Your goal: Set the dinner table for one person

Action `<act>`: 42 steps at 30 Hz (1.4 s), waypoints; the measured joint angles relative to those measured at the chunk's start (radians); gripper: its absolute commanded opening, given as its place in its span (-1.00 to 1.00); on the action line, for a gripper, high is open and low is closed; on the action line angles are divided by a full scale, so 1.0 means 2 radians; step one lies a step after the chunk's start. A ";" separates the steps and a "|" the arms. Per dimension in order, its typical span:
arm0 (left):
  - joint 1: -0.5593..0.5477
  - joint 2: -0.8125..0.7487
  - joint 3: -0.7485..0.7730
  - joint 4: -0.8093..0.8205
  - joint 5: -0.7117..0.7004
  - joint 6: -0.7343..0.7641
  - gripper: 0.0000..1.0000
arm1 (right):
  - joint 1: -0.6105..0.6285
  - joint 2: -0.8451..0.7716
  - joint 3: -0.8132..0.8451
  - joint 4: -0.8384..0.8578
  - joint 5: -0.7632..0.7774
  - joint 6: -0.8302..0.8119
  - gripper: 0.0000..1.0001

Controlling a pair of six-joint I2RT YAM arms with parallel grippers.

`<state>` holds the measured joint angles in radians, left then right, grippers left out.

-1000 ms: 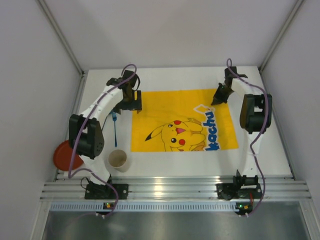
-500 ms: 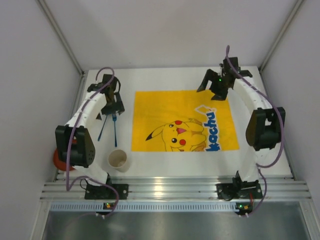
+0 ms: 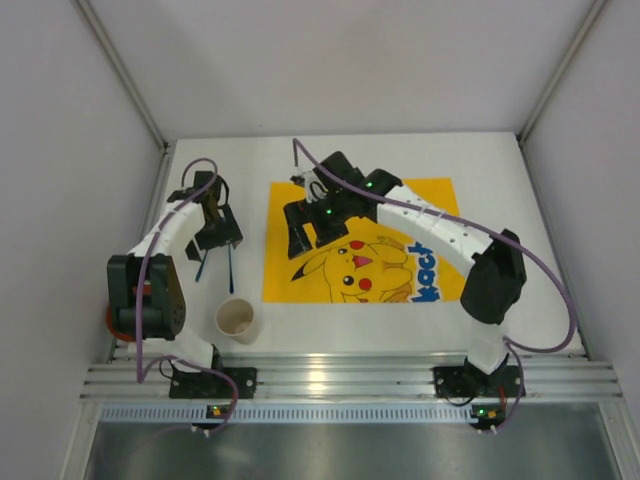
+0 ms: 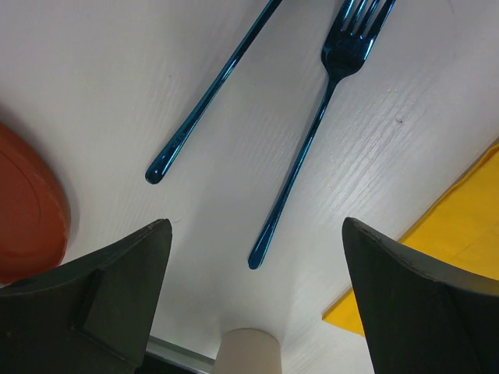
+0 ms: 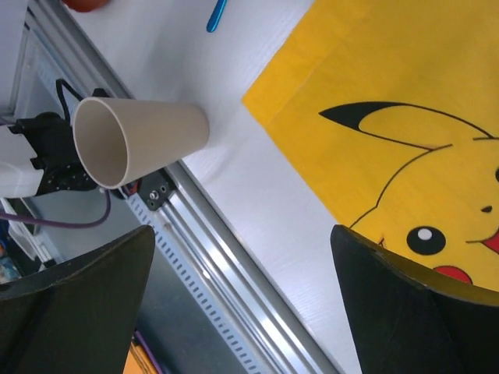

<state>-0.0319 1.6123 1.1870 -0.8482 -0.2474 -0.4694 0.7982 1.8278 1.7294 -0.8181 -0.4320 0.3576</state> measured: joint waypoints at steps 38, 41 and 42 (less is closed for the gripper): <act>0.107 0.009 0.012 0.017 0.038 0.054 0.88 | 0.186 0.216 0.159 0.001 0.151 0.002 -0.84; 0.107 0.009 0.012 0.016 0.040 0.056 0.87 | 0.187 0.219 0.171 -0.003 0.160 0.006 -1.00; 0.107 0.009 0.012 0.016 0.040 0.056 0.87 | 0.187 0.219 0.179 -0.008 0.168 0.004 -1.00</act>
<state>0.1829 1.6310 1.2102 -0.8154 -0.1665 -0.3565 1.1717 2.2658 2.0865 -0.8345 -0.0963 0.3664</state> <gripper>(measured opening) 0.938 0.071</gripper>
